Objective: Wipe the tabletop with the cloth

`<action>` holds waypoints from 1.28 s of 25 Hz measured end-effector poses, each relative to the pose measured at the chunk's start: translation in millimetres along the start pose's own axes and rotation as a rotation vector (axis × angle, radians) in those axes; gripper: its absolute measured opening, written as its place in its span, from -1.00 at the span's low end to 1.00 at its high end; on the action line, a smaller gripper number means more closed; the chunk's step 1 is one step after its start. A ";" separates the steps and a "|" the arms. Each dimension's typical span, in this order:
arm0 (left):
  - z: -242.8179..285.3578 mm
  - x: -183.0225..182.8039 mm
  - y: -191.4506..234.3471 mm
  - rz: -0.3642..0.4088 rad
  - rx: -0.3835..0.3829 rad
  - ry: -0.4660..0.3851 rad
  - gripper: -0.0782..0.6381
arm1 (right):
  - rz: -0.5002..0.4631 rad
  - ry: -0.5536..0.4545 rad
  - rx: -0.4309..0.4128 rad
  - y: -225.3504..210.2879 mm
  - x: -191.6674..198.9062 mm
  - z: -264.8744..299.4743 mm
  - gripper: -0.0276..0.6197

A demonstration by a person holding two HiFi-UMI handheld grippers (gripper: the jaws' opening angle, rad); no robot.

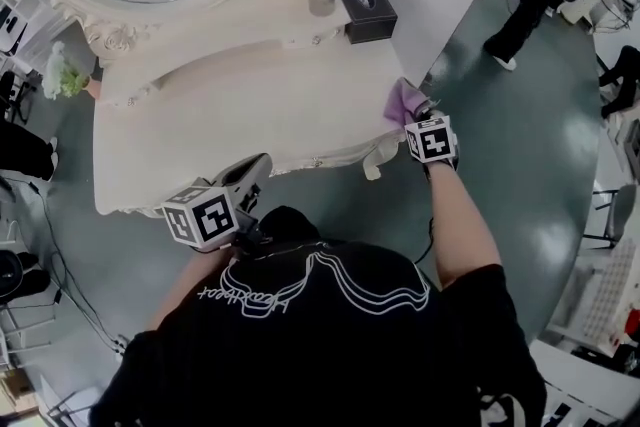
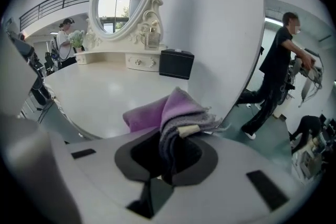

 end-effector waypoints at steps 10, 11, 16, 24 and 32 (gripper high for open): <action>-7.2 -13.1 4.9 0.033 -0.001 -0.046 -0.77 | 0.152 -0.049 -0.027 1.3 -9.2 -28.6 -0.77; -8.6 -15.7 5.2 0.035 0.000 -0.055 -0.77 | 0.163 -0.089 -0.070 9.1 -14.2 -36.8 -0.77; -18.9 -33.7 6.1 0.051 0.001 -0.118 -0.77 | 0.204 -0.293 -0.319 61.7 -50.3 -88.7 -0.76; -32.8 -54.3 -4.0 0.080 0.034 -0.209 -0.77 | 0.178 -0.471 -0.618 135.2 -77.5 -145.8 -0.76; -45.6 -56.1 -12.8 0.139 0.053 -0.219 -0.77 | 0.104 -0.456 -0.760 176.7 -74.3 -166.7 -0.76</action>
Point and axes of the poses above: the fingertips, and each gripper's own axes: z forward along the fingers, y to its left, x out of its underside, the point moved 8 cm from there along -z, backward along the fingers, and after that the axes turned 12 degrees about z, right-handed, at the moved point
